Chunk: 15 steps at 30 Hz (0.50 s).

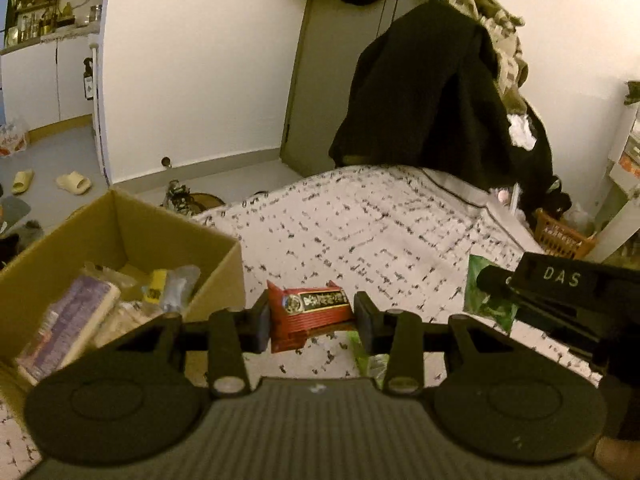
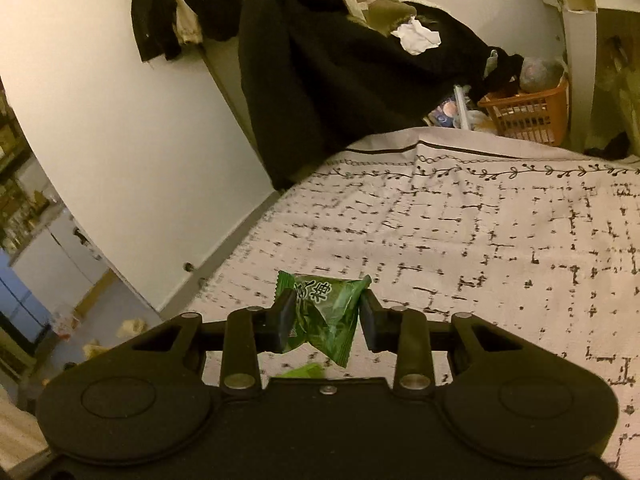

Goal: Organize snacks
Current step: 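Carry the red bar and green packet over the box and release both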

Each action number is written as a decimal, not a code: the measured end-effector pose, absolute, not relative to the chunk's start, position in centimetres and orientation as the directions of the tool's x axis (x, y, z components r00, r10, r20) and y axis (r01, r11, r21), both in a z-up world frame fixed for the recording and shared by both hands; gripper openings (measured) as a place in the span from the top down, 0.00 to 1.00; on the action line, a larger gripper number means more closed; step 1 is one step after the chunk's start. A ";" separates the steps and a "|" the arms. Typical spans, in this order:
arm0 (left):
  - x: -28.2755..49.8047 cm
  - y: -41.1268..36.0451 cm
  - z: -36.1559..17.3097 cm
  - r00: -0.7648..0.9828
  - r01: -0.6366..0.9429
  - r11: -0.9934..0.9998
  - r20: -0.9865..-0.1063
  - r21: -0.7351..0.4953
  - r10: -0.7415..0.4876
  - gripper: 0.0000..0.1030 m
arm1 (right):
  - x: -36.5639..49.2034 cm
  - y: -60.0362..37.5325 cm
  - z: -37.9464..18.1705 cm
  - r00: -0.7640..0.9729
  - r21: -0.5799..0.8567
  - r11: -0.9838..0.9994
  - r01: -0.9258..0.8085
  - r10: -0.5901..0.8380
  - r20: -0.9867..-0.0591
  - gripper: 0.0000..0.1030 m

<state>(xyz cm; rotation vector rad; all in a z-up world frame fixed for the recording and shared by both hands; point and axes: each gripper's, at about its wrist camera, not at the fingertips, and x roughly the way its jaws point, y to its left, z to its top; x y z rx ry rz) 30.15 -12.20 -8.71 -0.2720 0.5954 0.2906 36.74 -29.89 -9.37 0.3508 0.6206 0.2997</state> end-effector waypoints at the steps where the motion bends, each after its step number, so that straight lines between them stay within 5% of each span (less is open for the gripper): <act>1: 30.0 -12.2 -8.4 0.793 -0.342 0.924 -0.580 -0.172 0.185 0.61 | 36.6 -30.1 -9.1 0.773 0.424 0.889 -0.172 0.389 -0.502 0.67; 15: 27.1 -9.5 -4.4 0.822 -0.357 0.919 -0.524 -0.167 0.224 0.61 | 33.5 -27.9 -5.1 0.792 0.420 0.853 -0.309 0.476 -0.383 0.67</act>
